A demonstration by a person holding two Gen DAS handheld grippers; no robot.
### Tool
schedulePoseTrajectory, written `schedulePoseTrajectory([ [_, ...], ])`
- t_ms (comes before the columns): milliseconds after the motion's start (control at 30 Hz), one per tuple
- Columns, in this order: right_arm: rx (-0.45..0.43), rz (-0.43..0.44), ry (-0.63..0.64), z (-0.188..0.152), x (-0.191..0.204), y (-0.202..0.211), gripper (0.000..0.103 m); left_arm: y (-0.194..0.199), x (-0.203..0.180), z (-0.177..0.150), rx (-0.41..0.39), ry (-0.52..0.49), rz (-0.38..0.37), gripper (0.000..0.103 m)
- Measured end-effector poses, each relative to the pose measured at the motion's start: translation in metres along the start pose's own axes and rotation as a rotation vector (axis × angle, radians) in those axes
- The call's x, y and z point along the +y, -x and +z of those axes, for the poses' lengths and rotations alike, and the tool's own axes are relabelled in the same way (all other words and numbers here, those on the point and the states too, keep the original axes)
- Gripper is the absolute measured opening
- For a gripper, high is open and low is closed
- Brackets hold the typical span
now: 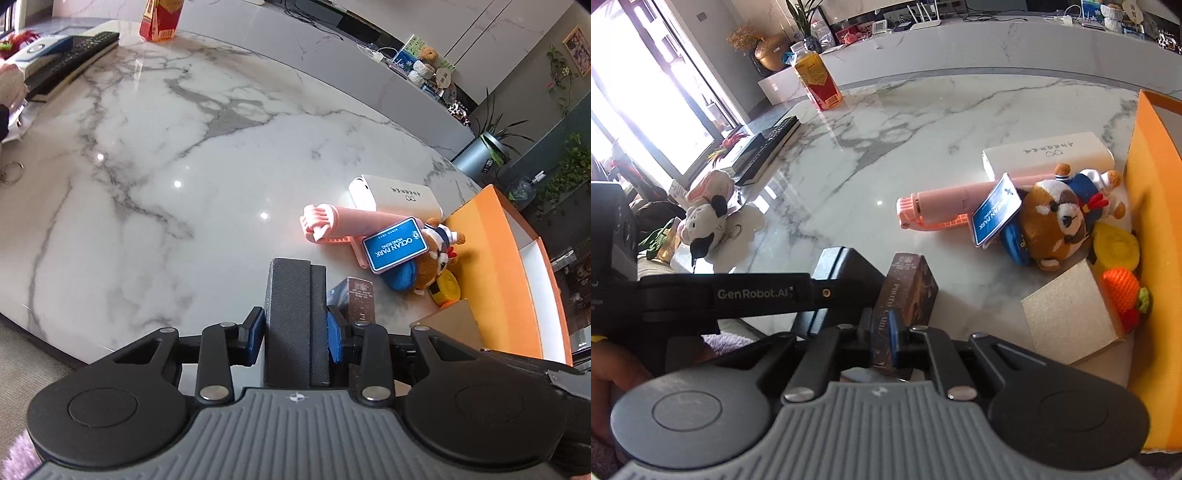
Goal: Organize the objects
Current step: 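Grasp and lift the picture book with the right tool while the left tool holds the grey box, then carry the grey box and brown photo card box with both tools into the orange box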
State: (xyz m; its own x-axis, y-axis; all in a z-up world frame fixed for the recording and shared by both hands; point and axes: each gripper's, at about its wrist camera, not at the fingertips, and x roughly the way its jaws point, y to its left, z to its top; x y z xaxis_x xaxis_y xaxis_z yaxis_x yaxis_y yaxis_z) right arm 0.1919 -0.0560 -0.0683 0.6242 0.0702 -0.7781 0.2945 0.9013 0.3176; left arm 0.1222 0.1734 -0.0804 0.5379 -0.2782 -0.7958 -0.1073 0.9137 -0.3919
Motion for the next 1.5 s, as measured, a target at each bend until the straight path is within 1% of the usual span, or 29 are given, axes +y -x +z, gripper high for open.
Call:
schedulePoseTrajectory([
  [33,0.003,-0.004,-0.012,0.002,-0.001,-0.003,0.03,0.001,0.001,0.001,-0.001,-0.01,0.009,0.041],
  [167,0.032,-0.047,-0.029,0.007,0.0,-0.017,0.034,0.001,0.003,0.002,-0.001,-0.017,0.015,0.04],
  [200,0.04,-0.051,-0.029,0.009,0.001,-0.021,0.037,0.002,0.004,0.002,-0.004,-0.019,0.026,0.04],
  [367,0.062,-0.07,-0.057,0.014,-0.001,-0.033,0.037,0.003,0.002,0.004,-0.009,-0.046,0.072,0.04],
  [500,0.083,-0.085,-0.06,0.017,0.001,-0.04,0.037,0.004,0.003,0.005,-0.009,-0.057,0.103,0.04],
  [600,0.107,-0.096,-0.057,0.017,0.004,-0.047,0.037,0.004,0.005,0.006,-0.009,-0.051,0.098,0.04],
  [667,0.107,-0.099,-0.063,0.016,0.003,-0.048,0.036,0.004,0.004,0.006,-0.007,-0.056,0.101,0.041],
  [767,0.099,-0.096,-0.067,0.016,0.001,-0.045,0.032,0.004,0.002,0.007,-0.007,-0.056,0.111,0.04],
  [800,0.093,-0.096,-0.063,0.016,0.0,-0.042,0.029,0.004,0.001,0.007,-0.01,-0.051,0.112,0.04],
  [833,0.087,-0.096,-0.062,0.015,-0.002,-0.039,0.025,0.006,-0.001,0.006,-0.015,-0.047,0.107,0.04],
  [867,0.082,-0.087,-0.069,0.015,-0.004,-0.035,0.024,0.009,-0.004,0.006,-0.021,-0.048,0.1,0.04],
  [933,0.061,-0.062,-0.078,0.014,-0.009,-0.022,0.024,0.015,-0.013,0.005,-0.035,-0.057,0.087,0.04],
  [1000,0.026,-0.06,-0.07,0.013,-0.01,-0.005,0.024,0.023,-0.025,0.005,-0.048,-0.067,0.072,0.04],
  [1067,-0.018,-0.047,-0.068,0.014,-0.014,0.014,0.024,0.033,-0.039,0.004,-0.065,-0.078,0.048,0.04],
  [1200,-0.119,-0.025,-0.089,0.014,-0.029,0.065,0.024,0.053,-0.071,0.005,-0.1,-0.102,-0.019,0.04],
  [1300,-0.198,-0.016,-0.102,0.014,-0.043,0.106,0.024,0.065,-0.1,0.005,-0.122,-0.129,-0.072,0.04],
  [1400,-0.272,-0.013,-0.123,0.01,-0.061,0.148,0.024,0.075,-0.135,0.003,-0.146,-0.181,-0.123,0.04],
  [1500,-0.329,-0.034,-0.136,0.004,-0.08,0.183,0.024,0.078,-0.172,0.0,-0.152,-0.234,-0.197,0.04],
])
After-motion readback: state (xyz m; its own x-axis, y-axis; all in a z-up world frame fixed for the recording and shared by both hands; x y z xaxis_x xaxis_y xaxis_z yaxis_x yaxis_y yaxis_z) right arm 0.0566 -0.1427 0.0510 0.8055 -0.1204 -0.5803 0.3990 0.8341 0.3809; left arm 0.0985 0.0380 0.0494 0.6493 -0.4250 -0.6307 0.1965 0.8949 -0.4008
